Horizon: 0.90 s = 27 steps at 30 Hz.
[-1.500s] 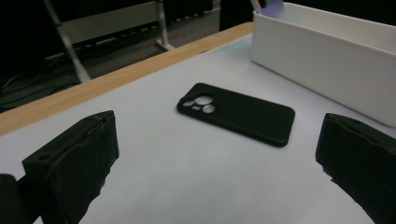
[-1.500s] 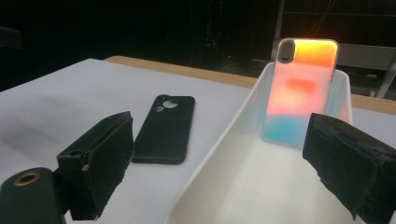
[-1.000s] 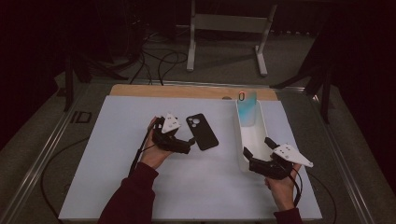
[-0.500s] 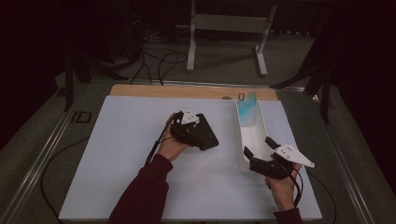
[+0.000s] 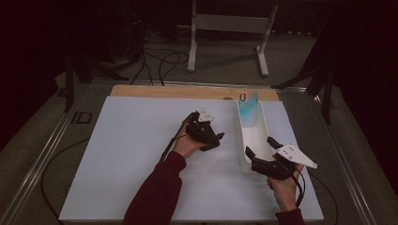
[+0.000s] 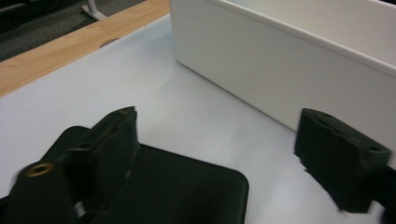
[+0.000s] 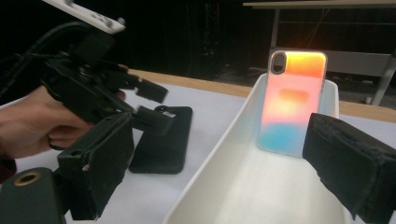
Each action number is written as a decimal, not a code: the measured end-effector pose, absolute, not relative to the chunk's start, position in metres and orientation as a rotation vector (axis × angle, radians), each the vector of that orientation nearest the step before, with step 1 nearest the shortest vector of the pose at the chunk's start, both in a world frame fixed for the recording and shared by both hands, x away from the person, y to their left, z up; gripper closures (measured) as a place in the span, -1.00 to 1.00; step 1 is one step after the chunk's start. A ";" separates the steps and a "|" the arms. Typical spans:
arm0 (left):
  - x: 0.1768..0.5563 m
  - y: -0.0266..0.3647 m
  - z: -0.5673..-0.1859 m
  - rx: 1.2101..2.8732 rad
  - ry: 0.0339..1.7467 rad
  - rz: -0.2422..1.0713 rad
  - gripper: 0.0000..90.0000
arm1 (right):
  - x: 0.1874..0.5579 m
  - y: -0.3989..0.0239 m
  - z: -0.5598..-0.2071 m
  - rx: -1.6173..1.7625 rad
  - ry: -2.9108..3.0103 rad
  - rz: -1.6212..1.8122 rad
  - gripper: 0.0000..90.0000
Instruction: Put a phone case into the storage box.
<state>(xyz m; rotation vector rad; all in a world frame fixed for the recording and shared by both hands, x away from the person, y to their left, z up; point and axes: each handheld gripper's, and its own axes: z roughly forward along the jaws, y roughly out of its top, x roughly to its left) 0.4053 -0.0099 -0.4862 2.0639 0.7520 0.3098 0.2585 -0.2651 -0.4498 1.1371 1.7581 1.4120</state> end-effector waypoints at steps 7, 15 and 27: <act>0.415 -0.032 -0.502 2.130 0.806 0.273 0.40 | 0.259 -0.265 -0.449 1.138 1.757 1.423 -0.81; 0.419 -0.050 -0.521 2.245 0.834 0.252 1.00 | 0.259 -0.265 -0.449 1.136 1.750 1.435 -0.81; 0.416 -0.043 -0.527 2.273 0.869 0.213 1.00 | 0.259 -0.264 -0.450 1.135 1.764 1.430 -0.80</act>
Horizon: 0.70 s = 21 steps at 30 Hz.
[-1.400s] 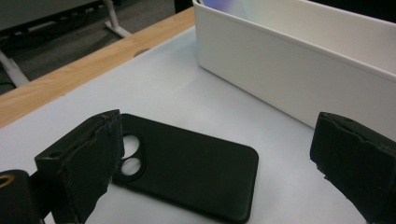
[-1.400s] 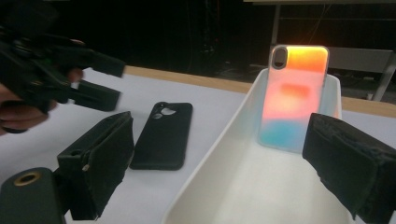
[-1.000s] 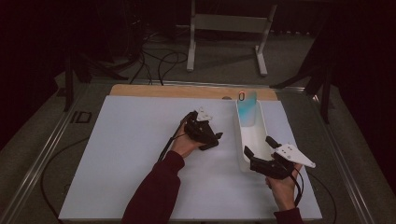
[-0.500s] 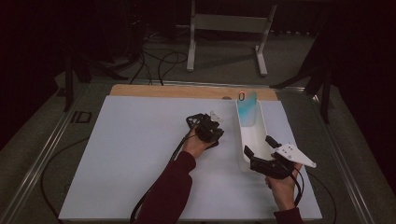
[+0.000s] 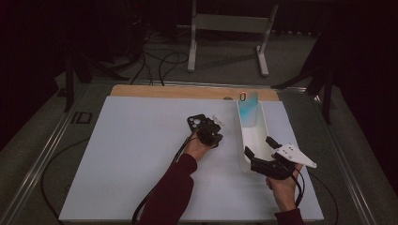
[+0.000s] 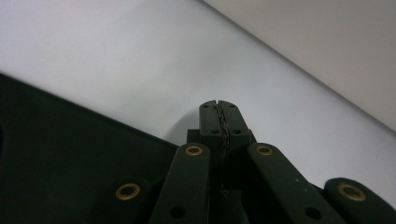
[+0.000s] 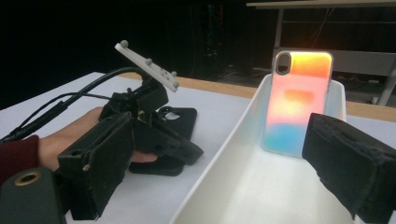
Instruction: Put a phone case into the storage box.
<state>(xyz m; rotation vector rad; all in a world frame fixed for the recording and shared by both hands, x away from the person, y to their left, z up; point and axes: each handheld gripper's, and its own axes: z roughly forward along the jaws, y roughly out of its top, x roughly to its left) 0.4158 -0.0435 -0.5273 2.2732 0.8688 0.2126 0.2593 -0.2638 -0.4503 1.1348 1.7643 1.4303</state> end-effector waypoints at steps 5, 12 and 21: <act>0.405 -0.030 -0.527 2.277 0.869 0.206 1.00 | 0.259 -0.266 -0.451 1.143 1.761 1.430 -0.80; 0.392 -0.003 -0.526 2.279 0.898 0.208 1.00 | 0.259 -0.263 -0.451 1.135 1.767 1.423 -0.80; 0.381 0.037 -0.524 2.289 0.964 0.276 1.00 | 0.260 -0.264 -0.452 1.139 1.767 1.420 -0.80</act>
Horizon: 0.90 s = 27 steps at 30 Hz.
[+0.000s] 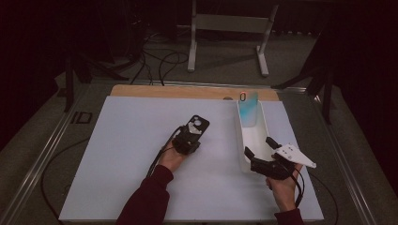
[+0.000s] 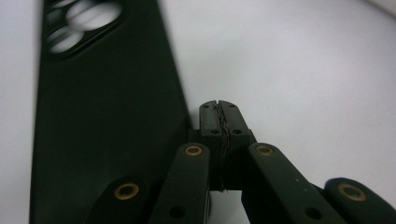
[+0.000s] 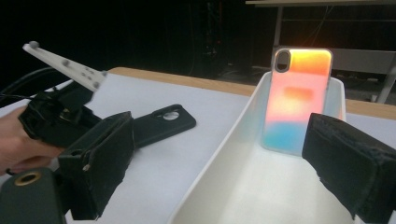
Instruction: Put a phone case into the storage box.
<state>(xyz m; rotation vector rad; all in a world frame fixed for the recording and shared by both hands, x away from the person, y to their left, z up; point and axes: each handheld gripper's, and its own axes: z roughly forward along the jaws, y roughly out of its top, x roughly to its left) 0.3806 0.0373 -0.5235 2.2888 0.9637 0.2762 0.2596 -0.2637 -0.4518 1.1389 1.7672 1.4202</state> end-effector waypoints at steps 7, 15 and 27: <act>0.379 0.054 -0.524 2.275 0.999 0.302 1.00 | 0.260 -0.261 -0.452 1.134 1.773 1.418 -0.80; 0.374 0.056 -0.513 2.212 0.972 0.309 0.88 | 0.261 -0.263 -0.451 1.138 1.784 1.415 -0.79; 0.338 0.115 -0.463 1.989 0.901 0.398 0.10 | 0.263 -0.266 -0.452 1.133 1.807 1.423 -0.78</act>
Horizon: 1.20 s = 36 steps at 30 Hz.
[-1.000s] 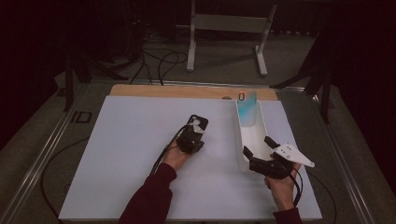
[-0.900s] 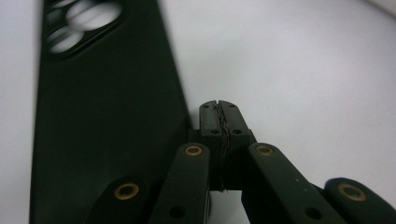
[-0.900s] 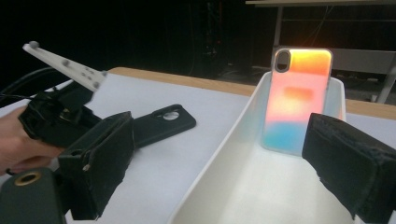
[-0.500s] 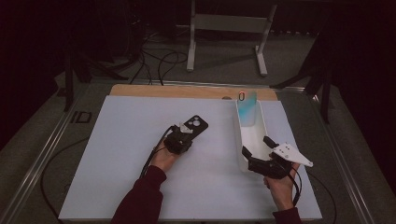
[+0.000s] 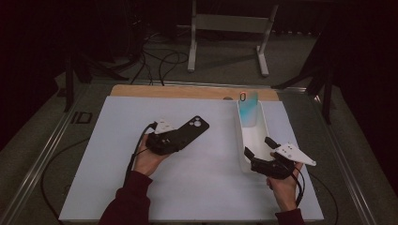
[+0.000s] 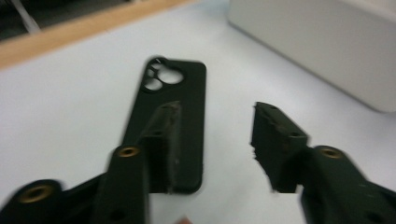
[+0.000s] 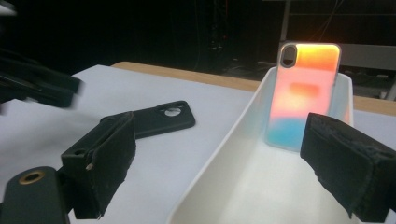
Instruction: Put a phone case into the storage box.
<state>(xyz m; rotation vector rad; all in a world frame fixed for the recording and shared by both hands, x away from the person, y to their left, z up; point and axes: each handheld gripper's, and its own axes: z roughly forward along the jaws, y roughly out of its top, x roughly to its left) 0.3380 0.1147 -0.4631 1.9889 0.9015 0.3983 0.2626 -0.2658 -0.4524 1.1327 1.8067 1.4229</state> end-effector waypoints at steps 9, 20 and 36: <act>0.295 0.179 -0.456 1.884 0.946 0.594 -0.67 | 0.263 -0.262 -0.453 1.088 1.822 1.379 -0.79; 0.270 0.217 -0.466 1.866 0.967 0.604 -1.00 | 0.262 -0.265 -0.451 1.119 1.810 1.371 -0.82; 0.280 0.210 -0.466 1.920 1.015 0.576 -1.00 | 0.261 -0.267 -0.453 1.119 1.813 1.402 -0.82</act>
